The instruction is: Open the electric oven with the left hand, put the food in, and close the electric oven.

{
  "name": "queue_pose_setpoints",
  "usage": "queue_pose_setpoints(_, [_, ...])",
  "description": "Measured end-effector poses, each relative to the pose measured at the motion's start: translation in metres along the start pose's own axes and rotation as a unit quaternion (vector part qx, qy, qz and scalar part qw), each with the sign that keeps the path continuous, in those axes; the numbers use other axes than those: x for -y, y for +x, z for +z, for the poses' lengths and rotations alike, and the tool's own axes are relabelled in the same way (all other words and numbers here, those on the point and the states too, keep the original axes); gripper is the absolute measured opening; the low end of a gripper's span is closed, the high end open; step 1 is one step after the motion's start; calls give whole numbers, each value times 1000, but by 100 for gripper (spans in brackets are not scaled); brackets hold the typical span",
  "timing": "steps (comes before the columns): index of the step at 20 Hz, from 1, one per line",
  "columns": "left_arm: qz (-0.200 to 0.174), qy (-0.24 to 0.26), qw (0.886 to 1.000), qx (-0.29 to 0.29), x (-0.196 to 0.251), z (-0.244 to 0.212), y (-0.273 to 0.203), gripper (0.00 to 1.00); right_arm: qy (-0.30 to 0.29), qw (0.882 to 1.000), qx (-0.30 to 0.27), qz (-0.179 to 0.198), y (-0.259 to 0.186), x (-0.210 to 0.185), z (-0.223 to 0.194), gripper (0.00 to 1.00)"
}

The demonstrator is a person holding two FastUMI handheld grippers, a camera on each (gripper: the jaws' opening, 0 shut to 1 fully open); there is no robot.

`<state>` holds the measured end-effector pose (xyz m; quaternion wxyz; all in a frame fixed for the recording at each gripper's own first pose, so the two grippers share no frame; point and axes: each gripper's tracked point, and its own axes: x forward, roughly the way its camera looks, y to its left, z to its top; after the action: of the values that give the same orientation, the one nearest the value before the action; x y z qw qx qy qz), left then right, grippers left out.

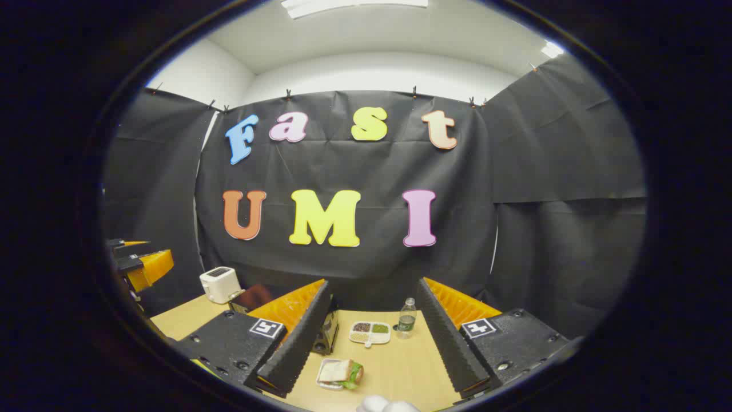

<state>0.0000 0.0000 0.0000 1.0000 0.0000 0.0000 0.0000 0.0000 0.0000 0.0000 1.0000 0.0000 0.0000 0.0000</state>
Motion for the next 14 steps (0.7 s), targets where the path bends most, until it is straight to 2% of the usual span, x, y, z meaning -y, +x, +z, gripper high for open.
queue_pose_setpoints(1, [-1, 1, 1000, 1, 1, 1, 1, 94, 0, 1000, -1, -2, 0, 0, 0, 98])
queue_pose_setpoints(2, [-5, 0, 1000, 3, 4, 3, 1, 94, -1, 1000, -1, -2, 0, 0, 1, 98])
queue_pose_setpoints(3, [-7, -3, 1000, 5, 6, 4, 2, 94, -2, 1000, 1, -4, 0, 0, 2, 91])
queue_pose_setpoints(5, [-10, -5, 1000, 6, 8, 4, 4, 94, 1, 1000, 2, -9, 0, 2, 2, 91])
queue_pose_setpoints(6, [-9, -6, 1000, 4, 8, 3, 5, 94, 1, 1000, -3, -10, 0, 2, 0, 98])
queue_pose_setpoints(7, [-14, -9, 1000, 4, 10, 5, 7, 94, 3, 1000, -3, -10, 0, 2, -1, 91])
queue_pose_setpoints(9, [-15, -9, 1000, 7, 9, 7, 8, 94, 5, 1000, -4, -13, 1, 4, 0, 91])
queue_pose_setpoints(10, [-12, -7, 1000, 9, 6, 7, 8, 94, 5, 1000, -3, -12, 1, 3, 0, 98])
queue_pose_setpoints(11, [-11, -6, 1000, 10, 5, 8, 9, 94, 3, 1000, -3, -10, 1, 2, 0, 91])
queue_pose_setpoints(12, [-6, -6, 1000, 11, 2, 9, 9, 94, -1, 1000, -2, -9, 2, 2, 1, 98])
queue_pose_setpoints(14, [-4, -11, 1000, 10, 0, 10, 10, 94, -8, 1000, -3, -9, 1, 4, 0, 98])
